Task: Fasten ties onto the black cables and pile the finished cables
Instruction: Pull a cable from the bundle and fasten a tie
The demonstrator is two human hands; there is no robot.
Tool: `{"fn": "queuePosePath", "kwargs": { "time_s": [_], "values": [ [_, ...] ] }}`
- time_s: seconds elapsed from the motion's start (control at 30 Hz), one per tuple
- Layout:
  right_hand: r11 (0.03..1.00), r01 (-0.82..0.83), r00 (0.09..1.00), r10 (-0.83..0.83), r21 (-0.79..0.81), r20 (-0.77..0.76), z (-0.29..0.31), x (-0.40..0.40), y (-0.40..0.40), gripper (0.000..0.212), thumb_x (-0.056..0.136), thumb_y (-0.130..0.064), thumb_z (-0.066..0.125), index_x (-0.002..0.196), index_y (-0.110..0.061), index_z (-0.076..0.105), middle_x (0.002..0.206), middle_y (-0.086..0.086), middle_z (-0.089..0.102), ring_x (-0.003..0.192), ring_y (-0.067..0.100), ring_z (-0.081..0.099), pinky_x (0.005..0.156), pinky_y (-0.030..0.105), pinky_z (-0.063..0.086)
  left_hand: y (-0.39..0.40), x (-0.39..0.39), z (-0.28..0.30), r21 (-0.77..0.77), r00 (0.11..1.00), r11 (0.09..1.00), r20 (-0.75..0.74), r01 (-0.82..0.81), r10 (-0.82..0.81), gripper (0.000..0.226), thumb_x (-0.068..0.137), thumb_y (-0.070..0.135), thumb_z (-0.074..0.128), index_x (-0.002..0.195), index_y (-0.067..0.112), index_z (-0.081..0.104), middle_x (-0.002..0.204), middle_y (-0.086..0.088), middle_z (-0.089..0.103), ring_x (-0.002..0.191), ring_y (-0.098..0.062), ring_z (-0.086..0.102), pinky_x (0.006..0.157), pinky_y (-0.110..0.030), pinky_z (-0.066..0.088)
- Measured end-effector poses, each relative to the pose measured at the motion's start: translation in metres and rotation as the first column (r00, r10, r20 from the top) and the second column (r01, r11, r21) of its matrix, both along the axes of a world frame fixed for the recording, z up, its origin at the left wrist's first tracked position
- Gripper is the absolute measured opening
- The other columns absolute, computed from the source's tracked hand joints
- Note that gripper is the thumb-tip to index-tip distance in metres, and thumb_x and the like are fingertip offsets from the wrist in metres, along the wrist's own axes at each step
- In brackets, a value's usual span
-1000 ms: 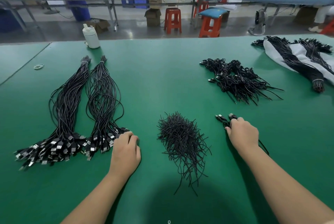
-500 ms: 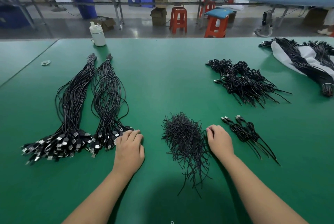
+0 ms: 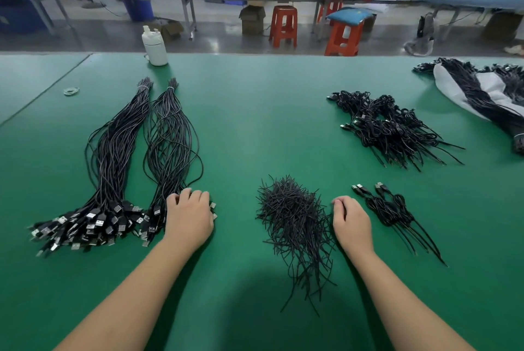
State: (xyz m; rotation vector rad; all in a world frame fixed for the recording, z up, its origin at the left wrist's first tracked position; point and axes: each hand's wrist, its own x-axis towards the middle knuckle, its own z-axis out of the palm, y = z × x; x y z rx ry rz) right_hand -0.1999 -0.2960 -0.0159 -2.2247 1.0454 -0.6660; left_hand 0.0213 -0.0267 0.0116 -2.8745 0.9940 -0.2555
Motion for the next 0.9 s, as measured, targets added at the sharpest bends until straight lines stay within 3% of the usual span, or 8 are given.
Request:
{"fn": "queuePosePath", "kwargs": {
  "time_s": [0.1,0.33,0.47,0.6,0.73,0.8,0.9],
  "values": [
    [1.000,0.005,1.000,-0.005,-0.007,-0.001,-0.001,0.000,0.001,0.016,0.102,-0.021,0.046,0.093,-0.025,0.059,0.086,-0.015,0.059,0.082,-0.003,0.054,0.065,0.015,0.037,-0.002,0.013,0.005,0.060,1.000,0.998,0.002,0.019,-0.019,0.025,0.095,0.032,0.044,0.113,0.028,0.060,0.117,0.009,0.063,0.115,-0.018,0.050,0.095,-0.038,0.032],
    [1.000,0.000,1.000,0.000,-0.011,-0.002,0.000,-0.001,0.002,0.016,0.102,-0.021,0.046,0.092,-0.026,0.057,0.085,-0.015,0.058,0.082,-0.003,0.054,0.065,0.015,0.037,0.002,0.037,0.016,0.057,0.980,0.980,-0.073,0.190,-0.186,0.014,0.095,0.019,0.055,0.108,0.023,0.055,0.105,0.005,0.061,0.101,-0.019,0.055,0.083,-0.030,0.037],
    [1.000,0.007,1.000,-0.007,-0.006,-0.004,-0.001,-0.001,0.001,0.015,0.102,-0.023,0.047,0.093,-0.026,0.058,0.086,-0.015,0.059,0.082,-0.003,0.053,0.064,0.015,0.036,0.002,0.030,0.021,-0.147,0.971,0.972,-0.129,0.181,-0.201,0.009,0.096,0.013,0.055,0.101,0.020,0.051,0.095,0.003,0.062,0.085,-0.020,0.057,0.063,-0.030,0.037],
    [1.000,0.012,1.000,-0.012,-0.001,-0.008,-0.001,-0.001,0.001,0.014,0.102,-0.025,0.047,0.093,-0.026,0.058,0.086,-0.015,0.059,0.081,-0.003,0.054,0.064,0.015,0.036,-0.009,0.001,0.027,-0.301,0.939,0.919,-0.149,0.255,-0.310,0.003,0.100,0.018,0.052,0.101,0.018,0.055,0.093,0.003,0.060,0.080,-0.017,0.054,0.064,-0.030,0.039],
    [1.000,0.015,1.000,-0.015,0.006,-0.001,-0.001,-0.001,0.001,0.015,0.102,-0.026,0.047,0.093,-0.026,0.058,0.085,-0.014,0.059,0.081,-0.001,0.055,0.063,0.016,0.037,-0.018,-0.044,0.035,-0.378,0.879,0.876,-0.249,0.298,-0.407,0.012,0.102,0.030,0.048,0.103,0.022,0.056,0.091,0.010,0.061,0.073,-0.006,0.053,0.065,-0.022,0.043],
    [1.000,0.014,1.000,-0.014,0.006,0.000,-0.001,-0.001,0.001,0.015,0.102,-0.025,0.047,0.093,-0.025,0.058,0.085,-0.014,0.059,0.081,-0.001,0.055,0.063,0.016,0.036,-0.021,-0.070,0.038,-0.456,0.832,0.855,-0.352,0.248,-0.429,0.005,0.100,0.032,0.051,0.098,0.028,0.053,0.086,0.015,0.060,0.073,-0.002,0.055,0.065,-0.021,0.044],
    [1.000,0.006,1.000,-0.006,0.009,0.012,0.000,-0.001,0.001,0.017,0.102,-0.025,0.046,0.091,-0.024,0.059,0.084,-0.013,0.059,0.079,0.000,0.054,0.063,0.018,0.037,-0.025,-0.094,0.043,-0.593,0.755,0.793,-0.456,0.137,-0.472,0.012,0.100,0.030,0.053,0.090,0.033,0.047,0.075,0.009,0.062,0.069,-0.003,0.058,0.065,-0.021,0.045]
  ]
}}
